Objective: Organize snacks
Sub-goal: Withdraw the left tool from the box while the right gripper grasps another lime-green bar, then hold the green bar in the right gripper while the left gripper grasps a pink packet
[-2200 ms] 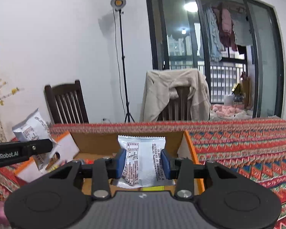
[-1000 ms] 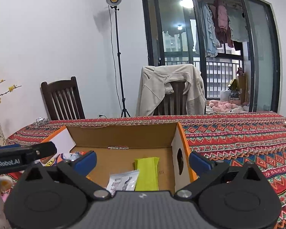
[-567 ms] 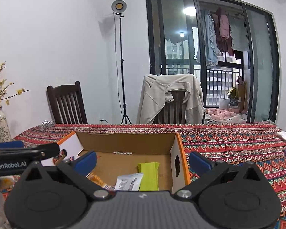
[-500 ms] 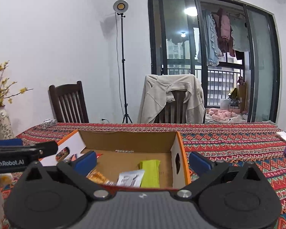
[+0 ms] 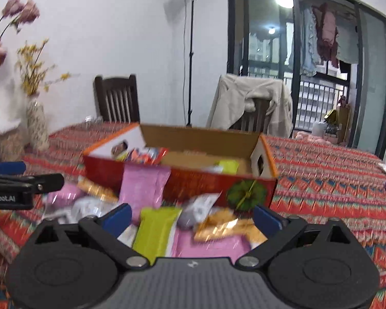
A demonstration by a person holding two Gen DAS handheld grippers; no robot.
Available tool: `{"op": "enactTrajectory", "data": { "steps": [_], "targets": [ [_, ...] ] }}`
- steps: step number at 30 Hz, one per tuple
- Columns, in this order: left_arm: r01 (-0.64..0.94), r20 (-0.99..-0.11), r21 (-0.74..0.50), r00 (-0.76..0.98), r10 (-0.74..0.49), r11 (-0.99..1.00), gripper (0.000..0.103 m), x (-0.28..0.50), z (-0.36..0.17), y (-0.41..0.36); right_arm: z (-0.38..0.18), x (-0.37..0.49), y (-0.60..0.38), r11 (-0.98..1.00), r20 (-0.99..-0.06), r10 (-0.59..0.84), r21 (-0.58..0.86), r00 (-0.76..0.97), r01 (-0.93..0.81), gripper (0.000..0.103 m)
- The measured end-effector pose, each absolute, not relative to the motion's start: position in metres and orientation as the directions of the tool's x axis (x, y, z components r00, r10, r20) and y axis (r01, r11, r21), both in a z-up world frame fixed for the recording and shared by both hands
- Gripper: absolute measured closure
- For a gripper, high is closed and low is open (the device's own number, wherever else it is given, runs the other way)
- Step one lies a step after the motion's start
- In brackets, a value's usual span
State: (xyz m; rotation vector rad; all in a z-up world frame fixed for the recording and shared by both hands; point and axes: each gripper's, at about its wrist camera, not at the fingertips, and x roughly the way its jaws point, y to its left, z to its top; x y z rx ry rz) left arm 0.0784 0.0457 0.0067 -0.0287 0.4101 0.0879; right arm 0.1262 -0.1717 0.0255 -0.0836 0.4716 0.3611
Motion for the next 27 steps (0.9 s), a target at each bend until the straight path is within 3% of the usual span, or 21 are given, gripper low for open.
{"op": "enactTrajectory", "data": {
  "steps": [8,10,20,27],
  "targets": [
    [-0.127,-0.424,-0.029,0.900,0.103,0.991,0.000,0.062,-0.021,0.071,-0.003,0.115,-0.153,0.915,-0.528,0.359,0.037,0.770,-0.402,0.049],
    [-0.129,-0.428,-0.040,0.898,0.099,0.991,0.000,0.063,-0.025,0.072,-0.005,0.116,-0.148,0.912,-0.531,0.368,0.048,0.763,-0.407,0.054],
    [-0.106,-0.420,-0.067,0.905,0.069,0.992,0.000,0.062,-0.026,0.073,-0.020,0.125,-0.131,0.910,-0.583,0.339,0.004,0.738,-0.415,0.065],
    [-0.098,-0.427,-0.082,0.903,0.054,0.992,0.000,0.063,-0.027,0.074,-0.008,0.114,-0.149,0.913,-0.499,0.367,0.032,0.785,-0.406,0.067]
  ]
}}
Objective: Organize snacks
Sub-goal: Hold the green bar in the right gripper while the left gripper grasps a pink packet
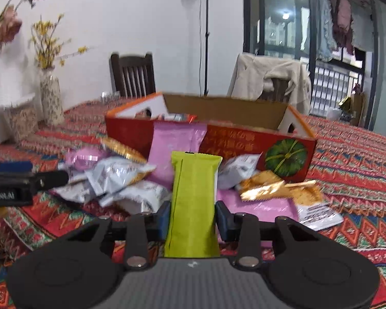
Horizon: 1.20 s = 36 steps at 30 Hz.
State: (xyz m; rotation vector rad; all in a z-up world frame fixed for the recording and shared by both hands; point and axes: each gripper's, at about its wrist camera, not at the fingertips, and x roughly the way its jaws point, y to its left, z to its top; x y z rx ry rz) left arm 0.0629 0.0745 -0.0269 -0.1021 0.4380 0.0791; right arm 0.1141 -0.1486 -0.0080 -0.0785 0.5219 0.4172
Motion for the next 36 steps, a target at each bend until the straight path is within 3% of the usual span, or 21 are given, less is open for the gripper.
{"op": "enactTrajectory", "data": {
  "steps": [5,12,28,36],
  "targets": [
    [-0.102,-0.430,-0.078,0.901,0.058,0.992,0.000,0.063,-0.027,0.074,0.008,0.113,-0.173,0.925,-0.418,0.356,0.031,0.836,-0.378,0.067],
    [-0.107,-0.435,-0.075,0.898,0.064,0.991,0.000,0.064,-0.028,0.073,0.005,0.140,-0.210,0.972,-0.376,0.212,-0.013,0.902,-0.234,0.067],
    [-0.096,-0.437,-0.039,0.897,0.070,0.995,0.000,0.078,-0.002,0.075,-0.008,0.150,-0.224,0.971,-0.385,0.237,0.071,0.892,-0.227,0.067],
    [-0.010,-0.599,0.124,0.797,0.083,0.992,0.000,0.152,0.004,0.066,-0.009,0.148,-0.231,0.972,-0.380,0.236,0.101,0.895,-0.214,0.067]
  ]
}}
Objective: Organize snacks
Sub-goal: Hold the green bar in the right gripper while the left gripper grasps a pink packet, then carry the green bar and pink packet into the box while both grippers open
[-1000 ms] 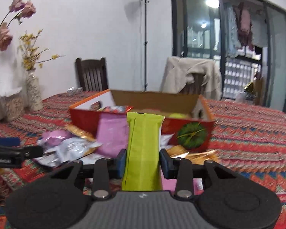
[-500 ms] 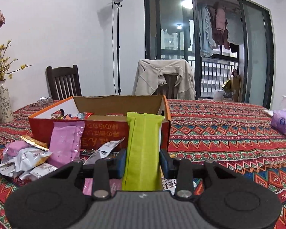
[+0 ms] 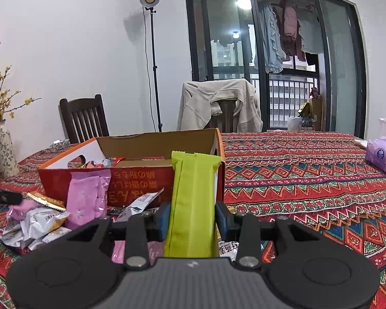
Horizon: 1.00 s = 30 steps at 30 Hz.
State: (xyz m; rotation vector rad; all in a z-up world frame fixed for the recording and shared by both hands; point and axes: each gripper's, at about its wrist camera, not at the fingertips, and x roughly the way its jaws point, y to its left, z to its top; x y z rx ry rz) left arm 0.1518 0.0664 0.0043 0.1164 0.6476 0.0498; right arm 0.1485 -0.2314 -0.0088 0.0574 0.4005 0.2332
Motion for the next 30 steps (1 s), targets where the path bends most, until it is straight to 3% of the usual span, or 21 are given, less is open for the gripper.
{"op": "enactTrajectory", "data": {
  "steps": [8,10,12,13,15,21,30],
  "targets": [
    [0.006,-0.694,0.121,0.715,0.080,0.993,0.001,0.190,-0.020,0.068,-0.010,0.151,-0.235,0.970,-0.389,0.240,0.122,0.889,-0.208,0.067],
    [0.018,-0.703,0.089,0.709,0.050,0.996,0.010,0.193,-0.022,0.071,-0.009,0.152,-0.235,0.970,-0.393,0.242,0.127,0.887,-0.208,0.067],
    [0.031,-0.713,0.042,0.701,0.009,0.999,0.032,0.194,-0.023,0.074,-0.009,0.152,-0.236,0.970,-0.393,0.242,0.129,0.887,-0.208,0.067],
    [0.025,-0.712,0.033,0.702,0.006,0.999,0.032,0.193,-0.023,0.075,-0.009,0.153,-0.235,0.970,-0.393,0.242,0.129,0.887,-0.208,0.067],
    [0.019,-0.695,0.029,0.719,0.006,0.999,0.040,0.189,-0.023,0.075,-0.009,0.153,-0.235,0.970,-0.393,0.242,0.128,0.887,-0.208,0.067],
    [-0.002,-0.627,0.034,0.778,0.023,0.999,0.040,0.159,-0.016,0.070,-0.009,0.153,-0.235,0.969,-0.392,0.243,0.128,0.887,-0.210,0.067],
    [-0.102,-0.399,0.073,0.909,0.123,0.992,0.040,0.098,0.003,0.050,-0.008,0.150,-0.233,0.969,-0.382,0.245,0.118,0.891,-0.215,0.067]
  ]
}}
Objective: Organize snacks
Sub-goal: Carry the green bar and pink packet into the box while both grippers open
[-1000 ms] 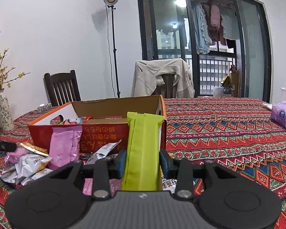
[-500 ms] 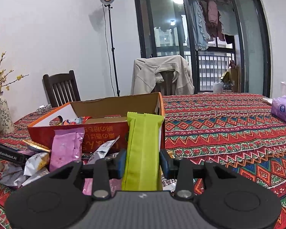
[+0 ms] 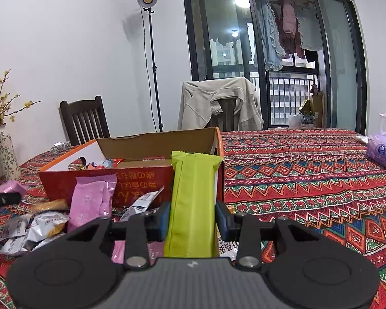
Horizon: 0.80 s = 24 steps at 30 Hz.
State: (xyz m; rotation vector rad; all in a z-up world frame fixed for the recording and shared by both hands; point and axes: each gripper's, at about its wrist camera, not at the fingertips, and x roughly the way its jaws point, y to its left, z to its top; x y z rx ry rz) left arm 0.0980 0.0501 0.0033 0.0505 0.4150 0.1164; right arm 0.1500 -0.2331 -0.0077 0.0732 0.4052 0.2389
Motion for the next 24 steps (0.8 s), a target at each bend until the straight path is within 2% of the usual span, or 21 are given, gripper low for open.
{"op": "enactTrajectory", "data": {
  "steps": [16,24],
  "targets": [
    [-0.076,-0.330,-0.018,0.942,0.066,0.997,0.040,0.092,0.018,0.026,-0.007,0.143,-0.231,0.971,-0.363,0.239,0.089,0.901,-0.222,0.067],
    [-0.053,-0.291,-0.028,0.956,0.043,0.998,0.040,0.103,0.036,0.018,0.008,0.138,-0.220,0.964,-0.312,0.262,0.044,0.913,-0.261,0.067]
  ]
}}
